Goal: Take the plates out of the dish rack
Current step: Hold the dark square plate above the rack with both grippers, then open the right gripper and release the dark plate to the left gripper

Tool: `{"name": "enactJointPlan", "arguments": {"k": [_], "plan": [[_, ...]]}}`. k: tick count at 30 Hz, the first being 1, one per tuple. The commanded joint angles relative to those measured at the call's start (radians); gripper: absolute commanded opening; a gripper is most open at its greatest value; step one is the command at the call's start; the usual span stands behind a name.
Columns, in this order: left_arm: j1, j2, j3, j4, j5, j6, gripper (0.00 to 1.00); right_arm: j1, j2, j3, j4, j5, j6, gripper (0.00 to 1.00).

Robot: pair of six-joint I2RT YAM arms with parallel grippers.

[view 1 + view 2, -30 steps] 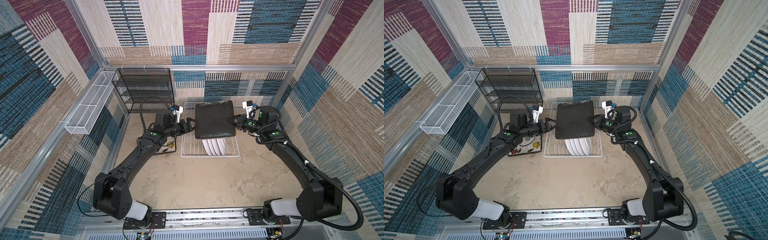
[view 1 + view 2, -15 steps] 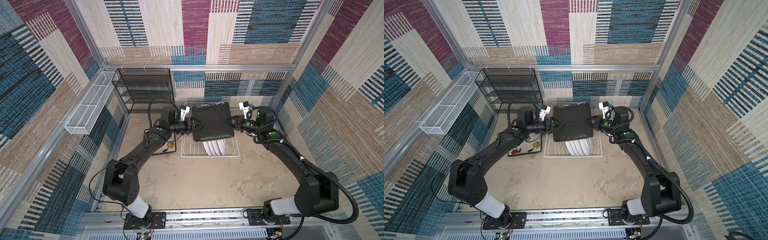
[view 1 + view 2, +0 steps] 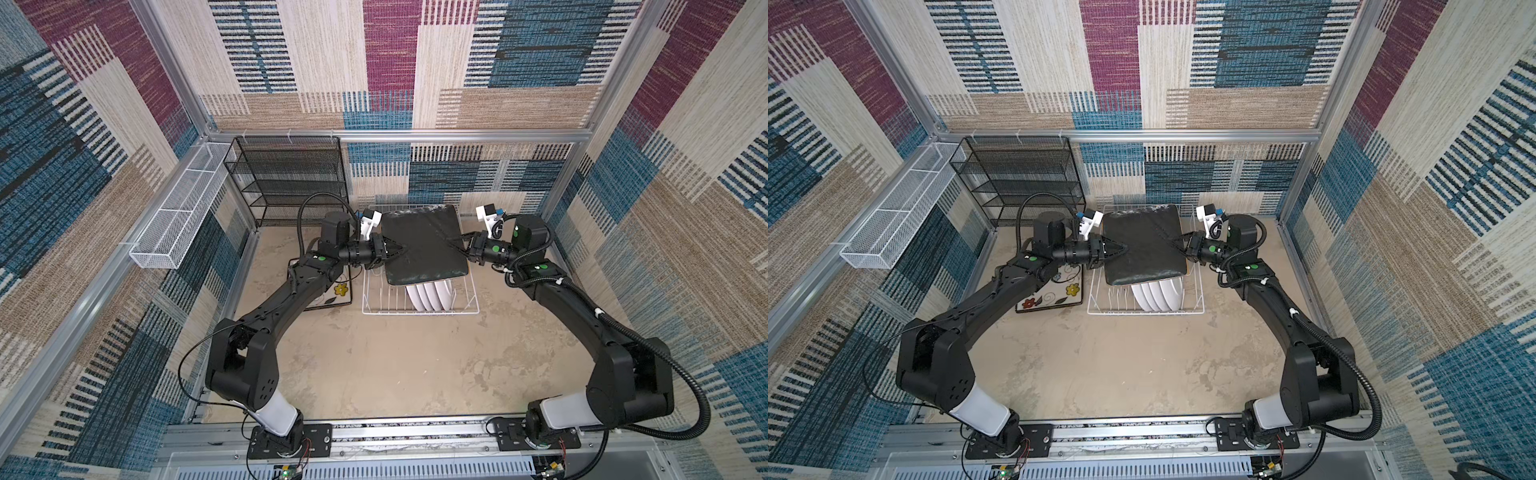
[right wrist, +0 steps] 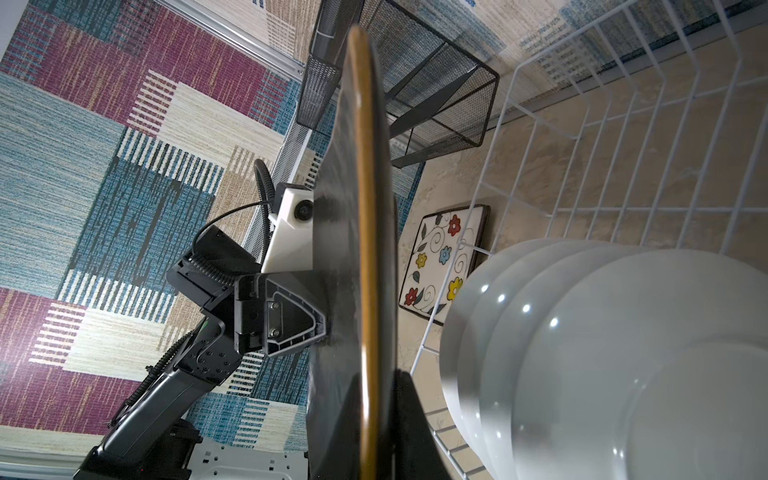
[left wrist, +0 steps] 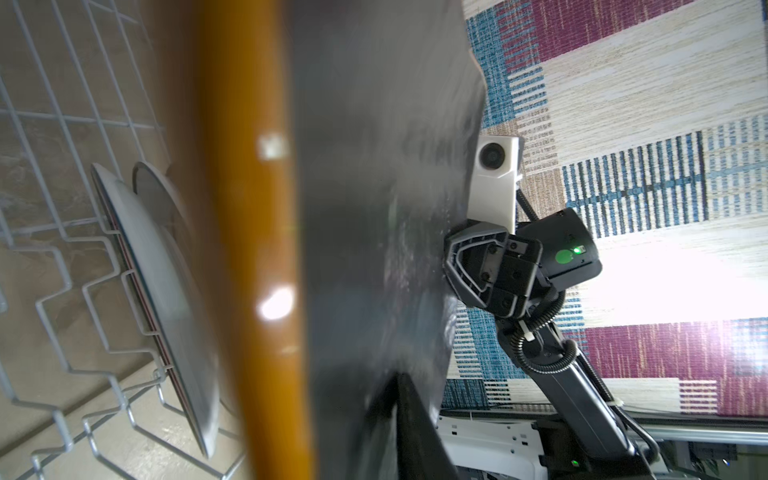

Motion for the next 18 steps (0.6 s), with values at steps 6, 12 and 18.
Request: {"name": "enactJointPlan", "arguments": {"k": [6, 12, 18], "plan": [[-0.006, -0.011, -0.005, 0.052, 0.045, -0.011, 0.0, 0.007, -0.009, -0.033, 0.157, -0.05, 0.042, 0.02], [-0.005, -0.034, -0.02, 0.047, 0.025, -0.006, 0.0, 0.007, -0.023, -0.022, 0.118, -0.008, 0.015, 0.21], [0.003, -0.082, -0.009, -0.013, -0.032, 0.045, 0.0, 0.007, -0.078, -0.039, 0.085, 0.122, -0.042, 0.5]]}}
